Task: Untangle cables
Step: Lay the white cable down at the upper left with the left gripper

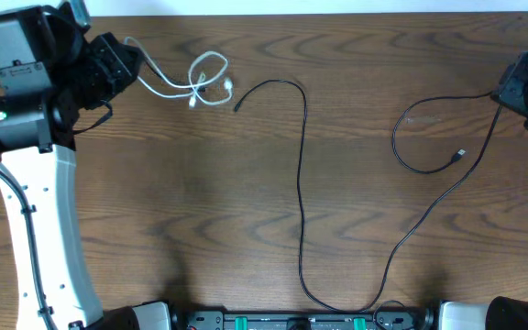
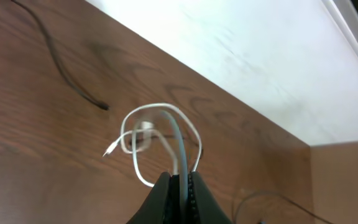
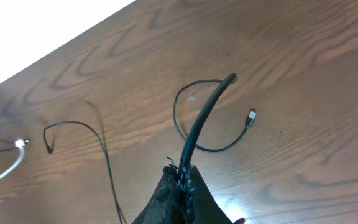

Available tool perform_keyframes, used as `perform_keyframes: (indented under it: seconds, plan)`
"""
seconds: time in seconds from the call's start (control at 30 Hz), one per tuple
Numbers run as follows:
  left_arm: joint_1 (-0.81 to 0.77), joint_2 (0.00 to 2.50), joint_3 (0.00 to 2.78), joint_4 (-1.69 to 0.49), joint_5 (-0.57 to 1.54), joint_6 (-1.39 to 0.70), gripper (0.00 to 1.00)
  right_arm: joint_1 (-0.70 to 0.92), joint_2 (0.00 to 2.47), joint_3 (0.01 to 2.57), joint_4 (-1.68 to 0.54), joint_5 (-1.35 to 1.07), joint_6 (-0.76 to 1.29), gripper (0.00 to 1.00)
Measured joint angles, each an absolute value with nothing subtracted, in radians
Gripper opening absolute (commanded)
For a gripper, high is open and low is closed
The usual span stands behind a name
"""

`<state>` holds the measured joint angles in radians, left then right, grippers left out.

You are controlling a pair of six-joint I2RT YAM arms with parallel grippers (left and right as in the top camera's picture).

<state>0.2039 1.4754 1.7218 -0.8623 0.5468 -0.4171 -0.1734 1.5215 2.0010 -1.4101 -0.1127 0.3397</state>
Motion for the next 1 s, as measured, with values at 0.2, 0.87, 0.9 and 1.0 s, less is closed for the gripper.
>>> perform_keyframes:
  seconds: [0.2, 0.87, 0.9, 1.0]
  plan:
    - [0.302, 1.515, 1.722, -0.864, 0.523, -0.417, 0.07, -0.173, 1.522, 2.001, -1.415, -0.113, 0.332, 0.01]
    - [0.516, 1.715, 1.722, -0.916, 0.373, -0.363, 0.07, -0.173, 1.522, 2.001, -1.410, -0.113, 0.329, 0.01]
    - [0.515, 1.717, 1.722, -0.910, 0.398, -0.363, 0.07, -0.173, 1.522, 2.001, -1.409, -0.113, 0.328, 0.01]
    - [0.502, 1.722, 1.722, -0.863, 0.547, -0.339, 0.07, -0.173, 1.522, 2.001, -1.409, -0.113, 0.328, 0.01]
